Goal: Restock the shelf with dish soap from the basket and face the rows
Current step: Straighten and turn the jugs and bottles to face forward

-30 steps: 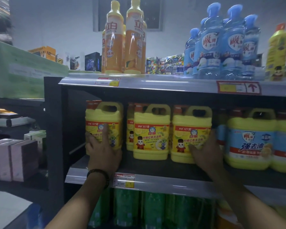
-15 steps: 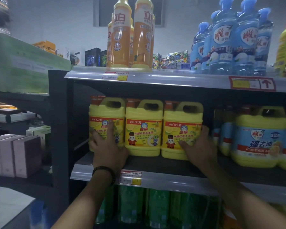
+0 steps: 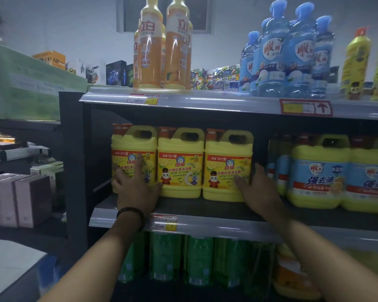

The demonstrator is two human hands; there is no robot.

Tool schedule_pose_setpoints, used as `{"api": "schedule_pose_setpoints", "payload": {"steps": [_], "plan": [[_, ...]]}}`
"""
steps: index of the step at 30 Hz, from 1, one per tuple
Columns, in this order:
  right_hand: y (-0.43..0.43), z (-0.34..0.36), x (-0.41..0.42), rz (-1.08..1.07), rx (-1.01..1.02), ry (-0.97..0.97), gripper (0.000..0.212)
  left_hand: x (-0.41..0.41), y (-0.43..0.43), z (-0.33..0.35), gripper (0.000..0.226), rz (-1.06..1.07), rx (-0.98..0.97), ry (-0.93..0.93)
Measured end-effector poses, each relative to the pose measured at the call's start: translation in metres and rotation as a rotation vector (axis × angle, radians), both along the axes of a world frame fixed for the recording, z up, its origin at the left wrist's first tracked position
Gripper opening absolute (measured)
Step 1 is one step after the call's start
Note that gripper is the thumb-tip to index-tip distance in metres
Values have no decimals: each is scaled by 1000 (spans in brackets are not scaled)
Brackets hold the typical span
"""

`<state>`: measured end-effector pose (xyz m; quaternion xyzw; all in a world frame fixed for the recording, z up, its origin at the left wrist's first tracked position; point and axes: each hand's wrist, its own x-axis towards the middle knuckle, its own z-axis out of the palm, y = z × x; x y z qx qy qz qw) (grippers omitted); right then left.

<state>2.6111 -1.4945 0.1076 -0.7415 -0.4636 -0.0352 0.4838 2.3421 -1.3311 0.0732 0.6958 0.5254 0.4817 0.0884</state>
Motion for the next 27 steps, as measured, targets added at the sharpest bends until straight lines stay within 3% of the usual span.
{"api": "schedule_pose_setpoints", "payload": {"steps": [3,6,11,17,21,27], "plan": [[-32,-4,-8,13,66,-106,54,-4,-4,3,96,23,-20,-12],[-68,-14,-9,15,109,-200,42,5,-29,12,64,45,147,-27],[-129,-50,-7,-51,138,-245,36,34,-125,7,23,-359,365,-94],[-203,-133,25,-111,32,-58,24,72,-210,-73,24,-651,217,-83],[-245,-202,55,-200,-17,98,13,111,-243,-129,21,-774,58,50],[-284,-280,102,-350,-95,264,29,172,-278,-199,25,-911,-81,209]]}}
